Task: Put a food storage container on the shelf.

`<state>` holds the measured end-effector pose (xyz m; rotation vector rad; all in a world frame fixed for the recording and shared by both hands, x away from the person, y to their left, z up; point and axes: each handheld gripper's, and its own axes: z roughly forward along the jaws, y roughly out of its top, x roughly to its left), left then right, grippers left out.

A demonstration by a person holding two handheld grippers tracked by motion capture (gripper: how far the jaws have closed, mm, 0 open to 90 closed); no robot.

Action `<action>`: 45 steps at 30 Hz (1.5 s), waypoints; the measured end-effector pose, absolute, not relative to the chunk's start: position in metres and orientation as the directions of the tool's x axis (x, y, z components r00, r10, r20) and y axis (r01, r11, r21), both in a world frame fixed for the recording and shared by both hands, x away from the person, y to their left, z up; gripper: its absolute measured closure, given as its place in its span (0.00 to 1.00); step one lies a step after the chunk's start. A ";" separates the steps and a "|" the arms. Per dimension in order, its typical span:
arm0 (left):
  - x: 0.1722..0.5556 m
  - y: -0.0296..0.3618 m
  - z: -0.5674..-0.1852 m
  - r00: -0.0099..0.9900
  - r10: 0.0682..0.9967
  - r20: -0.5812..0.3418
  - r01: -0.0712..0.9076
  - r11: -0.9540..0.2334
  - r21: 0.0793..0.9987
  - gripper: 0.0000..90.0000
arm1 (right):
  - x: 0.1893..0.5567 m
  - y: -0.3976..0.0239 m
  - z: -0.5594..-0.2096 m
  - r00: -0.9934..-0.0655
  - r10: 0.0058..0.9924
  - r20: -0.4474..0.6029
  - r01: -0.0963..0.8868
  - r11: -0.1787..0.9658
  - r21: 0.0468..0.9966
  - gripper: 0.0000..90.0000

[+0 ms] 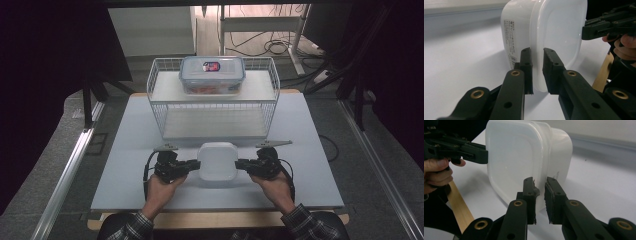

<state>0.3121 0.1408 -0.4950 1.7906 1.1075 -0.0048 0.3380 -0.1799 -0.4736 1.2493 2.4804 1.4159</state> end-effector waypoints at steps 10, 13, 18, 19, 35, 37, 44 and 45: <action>0.312 0.139 -0.476 0.578 0.717 -0.390 0.626 -0.083 0.775 0.87 | 0.340 -0.174 -0.456 -0.696 0.654 0.296 0.570 0.253 0.781 0.87; 0.312 0.142 -0.470 0.577 0.722 -0.380 0.613 -0.075 0.787 0.87 | 0.343 -0.171 -0.450 -0.706 0.651 0.278 0.549 0.254 0.796 0.87; 0.313 0.144 -0.461 0.573 0.725 -0.381 0.598 -0.053 0.800 0.87 | 0.346 -0.167 -0.439 -0.713 0.649 0.265 0.526 0.245 0.815 0.87; 0.314 0.145 -0.459 0.575 0.724 -0.381 0.595 -0.050 0.802 0.87 | 0.346 -0.167 -0.436 -0.714 0.649 0.261 0.520 0.243 0.819 0.87; 0.327 0.145 -0.417 0.596 0.733 -0.330 0.536 -0.057 0.842 0.87 | 0.358 -0.166 -0.399 -0.727 0.651 0.217 0.461 0.229 0.858 0.87; 0.328 0.145 -0.412 0.597 0.733 -0.326 0.529 -0.054 0.847 0.87 | 0.360 -0.166 -0.394 -0.730 0.648 0.217 0.453 0.222 0.863 0.87; 0.335 0.147 -0.393 0.604 0.733 -0.314 0.510 -0.052 0.859 0.87 | 0.366 -0.165 -0.377 -0.734 0.645 0.213 0.436 0.208 0.875 0.87; 0.335 0.147 -0.391 0.605 0.733 -0.312 0.506 -0.052 0.861 0.87 | 0.367 -0.165 -0.374 -0.735 0.645 0.209 0.431 0.207 0.878 0.87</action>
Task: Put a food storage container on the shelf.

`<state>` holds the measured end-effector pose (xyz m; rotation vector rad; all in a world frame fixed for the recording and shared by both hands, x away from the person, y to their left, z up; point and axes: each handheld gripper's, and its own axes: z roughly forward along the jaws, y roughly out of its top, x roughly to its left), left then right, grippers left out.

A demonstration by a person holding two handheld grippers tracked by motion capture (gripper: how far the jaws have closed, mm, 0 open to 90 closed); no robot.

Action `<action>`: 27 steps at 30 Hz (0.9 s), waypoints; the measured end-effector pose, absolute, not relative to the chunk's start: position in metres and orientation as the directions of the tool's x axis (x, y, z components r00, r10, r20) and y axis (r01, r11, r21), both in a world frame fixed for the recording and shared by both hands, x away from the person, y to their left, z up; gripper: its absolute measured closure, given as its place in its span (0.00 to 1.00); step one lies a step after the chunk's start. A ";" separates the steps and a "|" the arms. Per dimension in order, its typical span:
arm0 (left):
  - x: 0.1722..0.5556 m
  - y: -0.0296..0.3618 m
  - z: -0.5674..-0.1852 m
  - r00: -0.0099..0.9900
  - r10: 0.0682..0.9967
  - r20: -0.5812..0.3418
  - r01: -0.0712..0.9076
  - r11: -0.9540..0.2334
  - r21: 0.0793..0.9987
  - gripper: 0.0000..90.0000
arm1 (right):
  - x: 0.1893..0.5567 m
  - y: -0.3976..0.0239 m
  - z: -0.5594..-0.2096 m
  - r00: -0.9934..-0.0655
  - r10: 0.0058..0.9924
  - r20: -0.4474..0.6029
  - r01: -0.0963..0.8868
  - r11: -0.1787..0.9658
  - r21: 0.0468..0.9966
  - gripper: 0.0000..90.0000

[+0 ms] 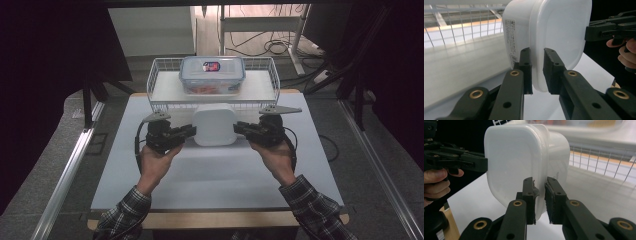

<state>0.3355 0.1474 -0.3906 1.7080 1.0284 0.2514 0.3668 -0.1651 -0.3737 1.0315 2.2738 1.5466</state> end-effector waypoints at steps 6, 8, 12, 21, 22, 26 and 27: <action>0.341 0.148 -0.373 0.611 0.735 -0.294 0.487 -0.056 0.872 0.87 | 0.371 -0.164 -0.357 -0.738 0.647 0.194 0.408 0.198 0.891 0.87; 0.343 0.148 -0.368 0.611 0.735 -0.294 0.482 -0.052 0.874 0.87 | 0.373 -0.165 -0.352 -0.739 0.645 0.197 0.406 0.192 0.894 0.87; 0.346 0.148 -0.355 0.616 0.737 -0.277 0.467 -0.058 0.883 0.87 | 0.377 -0.165 -0.343 -0.737 0.644 0.203 0.402 0.178 0.898 0.87; 0.353 0.153 -0.334 0.617 0.739 -0.271 0.453 -0.052 0.890 0.87 | 0.388 -0.163 -0.326 -0.745 0.630 0.218 0.394 0.152 0.907 0.87; 0.353 0.153 -0.332 0.617 0.739 -0.270 0.450 -0.050 0.891 0.87 | 0.389 -0.162 -0.323 -0.746 0.630 0.215 0.390 0.152 0.908 0.87; 0.356 0.155 -0.321 0.618 0.740 -0.266 0.441 -0.046 0.896 0.87 | 0.392 -0.160 -0.313 -0.749 0.626 0.215 0.383 0.144 0.913 0.87; 0.357 0.155 -0.319 0.618 0.739 -0.266 0.440 -0.045 0.897 0.87 | 0.393 -0.160 -0.310 -0.751 0.626 0.211 0.377 0.144 0.915 0.87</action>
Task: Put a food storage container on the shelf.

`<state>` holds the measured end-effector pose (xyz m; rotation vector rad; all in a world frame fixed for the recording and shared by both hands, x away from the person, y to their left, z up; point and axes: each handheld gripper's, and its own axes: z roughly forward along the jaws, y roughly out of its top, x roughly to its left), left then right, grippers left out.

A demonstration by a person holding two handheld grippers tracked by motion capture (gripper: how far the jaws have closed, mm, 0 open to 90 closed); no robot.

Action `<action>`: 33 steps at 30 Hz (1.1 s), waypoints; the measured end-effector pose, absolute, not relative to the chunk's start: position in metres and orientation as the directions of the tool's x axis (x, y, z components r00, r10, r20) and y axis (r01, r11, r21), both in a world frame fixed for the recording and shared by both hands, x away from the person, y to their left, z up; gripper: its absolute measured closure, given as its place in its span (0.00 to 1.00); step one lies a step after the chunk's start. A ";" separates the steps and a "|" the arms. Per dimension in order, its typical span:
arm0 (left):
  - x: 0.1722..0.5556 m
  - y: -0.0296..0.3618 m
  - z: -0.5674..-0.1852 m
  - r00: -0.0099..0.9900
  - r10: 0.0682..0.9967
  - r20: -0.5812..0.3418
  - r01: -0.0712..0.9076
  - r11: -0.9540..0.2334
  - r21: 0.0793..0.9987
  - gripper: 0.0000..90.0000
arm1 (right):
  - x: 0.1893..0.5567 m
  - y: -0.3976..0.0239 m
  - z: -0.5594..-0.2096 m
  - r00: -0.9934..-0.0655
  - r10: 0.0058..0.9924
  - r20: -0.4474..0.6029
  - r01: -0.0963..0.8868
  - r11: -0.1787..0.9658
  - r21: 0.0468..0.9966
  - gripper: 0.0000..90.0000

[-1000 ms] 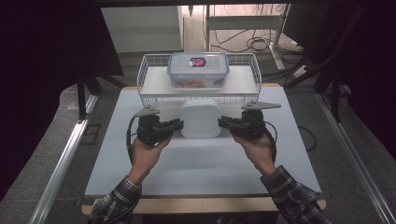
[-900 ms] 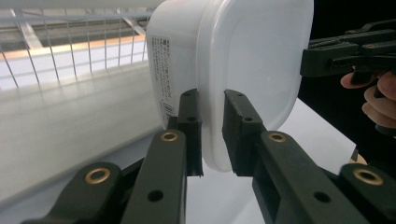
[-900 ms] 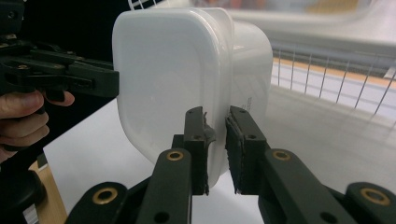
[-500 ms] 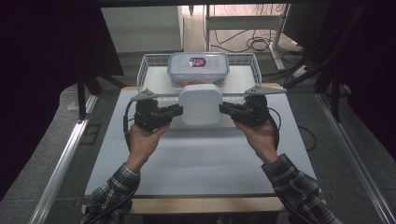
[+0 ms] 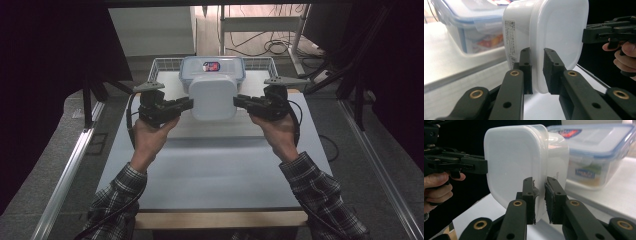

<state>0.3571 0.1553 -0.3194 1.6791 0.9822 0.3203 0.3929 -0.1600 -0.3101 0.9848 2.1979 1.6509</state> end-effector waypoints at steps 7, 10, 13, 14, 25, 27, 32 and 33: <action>0.366 0.158 -0.301 0.620 0.736 -0.271 0.437 -0.037 0.899 0.87 | 0.400 -0.159 -0.293 -0.753 0.620 0.223 0.373 0.122 0.920 0.87; 0.371 0.159 -0.292 0.624 0.734 -0.269 0.432 -0.037 0.901 0.87 | 0.404 -0.158 -0.284 -0.754 0.619 0.221 0.365 0.115 0.924 0.87; 0.376 0.160 -0.284 0.624 0.732 -0.273 0.430 -0.031 0.902 0.87 | 0.408 -0.158 -0.275 -0.752 0.622 0.218 0.360 0.110 0.927 0.87; 0.378 0.160 -0.281 0.627 0.730 -0.273 0.429 -0.031 0.903 0.87 | 0.409 -0.158 -0.272 -0.752 0.622 0.217 0.359 0.110 0.927 0.87; 0.403 0.163 -0.254 0.622 0.729 -0.286 0.438 -0.022 0.899 0.87 | 0.433 -0.153 -0.245 -0.737 0.639 0.220 0.362 0.098 0.927 0.87; 0.409 0.163 -0.253 0.619 0.729 -0.290 0.446 -0.022 0.895 0.87 | 0.438 -0.152 -0.242 -0.731 0.644 0.227 0.370 0.094 0.924 0.87; 0.422 0.164 -0.253 0.610 0.726 -0.316 0.471 -0.011 0.882 0.87 | 0.451 -0.150 -0.242 -0.717 0.654 0.240 0.392 0.094 0.915 0.86; 0.424 0.164 -0.253 0.609 0.725 -0.321 0.473 -0.006 0.881 0.87 | 0.453 -0.150 -0.242 -0.715 0.655 0.243 0.397 0.095 0.913 0.86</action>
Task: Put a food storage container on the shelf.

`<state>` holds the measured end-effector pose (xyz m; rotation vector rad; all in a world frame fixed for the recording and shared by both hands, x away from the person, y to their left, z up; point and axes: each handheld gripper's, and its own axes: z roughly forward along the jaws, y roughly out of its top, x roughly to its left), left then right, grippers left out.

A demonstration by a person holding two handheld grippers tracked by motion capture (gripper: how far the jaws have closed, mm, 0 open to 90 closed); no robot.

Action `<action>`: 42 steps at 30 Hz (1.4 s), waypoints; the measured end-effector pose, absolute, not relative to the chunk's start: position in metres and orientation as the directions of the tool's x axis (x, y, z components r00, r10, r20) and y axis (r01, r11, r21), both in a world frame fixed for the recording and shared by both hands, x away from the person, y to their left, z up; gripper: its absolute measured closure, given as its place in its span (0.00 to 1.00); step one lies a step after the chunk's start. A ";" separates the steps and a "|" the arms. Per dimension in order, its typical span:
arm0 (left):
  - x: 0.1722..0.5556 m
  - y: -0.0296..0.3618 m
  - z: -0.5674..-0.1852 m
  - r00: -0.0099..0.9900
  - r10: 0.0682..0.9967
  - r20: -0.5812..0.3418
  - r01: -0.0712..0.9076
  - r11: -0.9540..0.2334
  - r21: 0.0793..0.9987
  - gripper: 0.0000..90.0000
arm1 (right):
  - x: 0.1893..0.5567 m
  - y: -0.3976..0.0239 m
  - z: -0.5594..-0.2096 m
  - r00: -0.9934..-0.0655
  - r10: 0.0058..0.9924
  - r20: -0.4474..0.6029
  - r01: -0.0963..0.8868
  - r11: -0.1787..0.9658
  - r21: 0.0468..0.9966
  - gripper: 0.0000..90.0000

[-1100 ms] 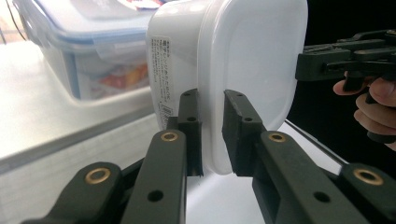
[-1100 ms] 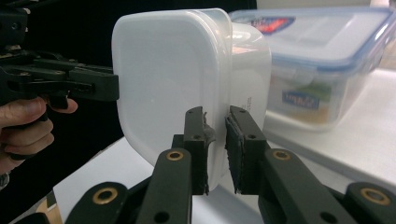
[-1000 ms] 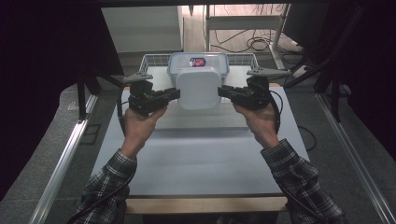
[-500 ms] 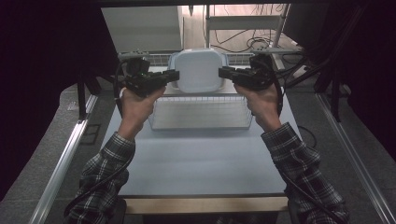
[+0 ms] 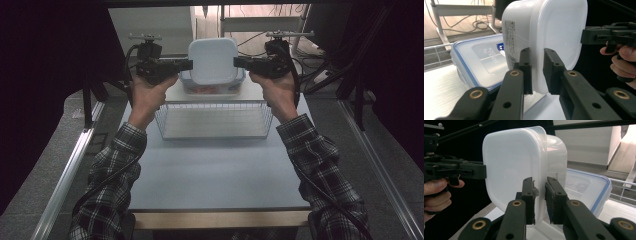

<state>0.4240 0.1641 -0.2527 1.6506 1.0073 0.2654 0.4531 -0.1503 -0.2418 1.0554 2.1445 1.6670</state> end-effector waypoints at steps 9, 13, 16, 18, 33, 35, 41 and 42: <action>0.439 0.164 -0.253 0.591 0.729 -0.345 0.497 0.008 0.867 0.85 | 0.466 -0.147 -0.243 -0.696 0.668 0.265 0.431 0.092 0.898 0.83; 0.442 0.163 -0.255 0.584 0.738 -0.339 0.494 0.009 0.870 0.82 | 0.469 -0.145 -0.242 -0.696 0.664 0.274 0.438 0.091 0.894 0.80; 0.443 0.160 -0.254 0.582 0.751 -0.311 0.483 -0.011 0.876 0.80 | 0.470 -0.143 -0.241 -0.692 0.675 0.256 0.437 0.109 0.893 0.78; 0.445 0.158 -0.252 0.578 0.760 -0.296 0.480 -0.024 0.877 0.79 | 0.472 -0.141 -0.241 -0.687 0.682 0.250 0.442 0.120 0.889 0.77; 0.467 0.150 -0.248 0.537 0.805 -0.254 0.480 -0.044 0.876 0.66 | 0.490 -0.135 -0.243 -0.658 0.702 0.271 0.482 0.116 0.869 0.65; 0.471 0.150 -0.247 0.532 0.809 -0.248 0.478 -0.046 0.877 0.65 | 0.494 -0.136 -0.244 -0.653 0.699 0.291 0.495 0.104 0.862 0.64; 0.482 0.150 -0.248 0.513 0.819 -0.256 0.478 -0.026 0.878 0.64 | 0.503 -0.137 -0.245 -0.634 0.708 0.312 0.497 0.064 0.865 0.63; 0.483 0.150 -0.248 0.508 0.824 -0.253 0.482 -0.029 0.876 0.64 | 0.503 -0.135 -0.244 -0.629 0.715 0.305 0.493 0.064 0.868 0.64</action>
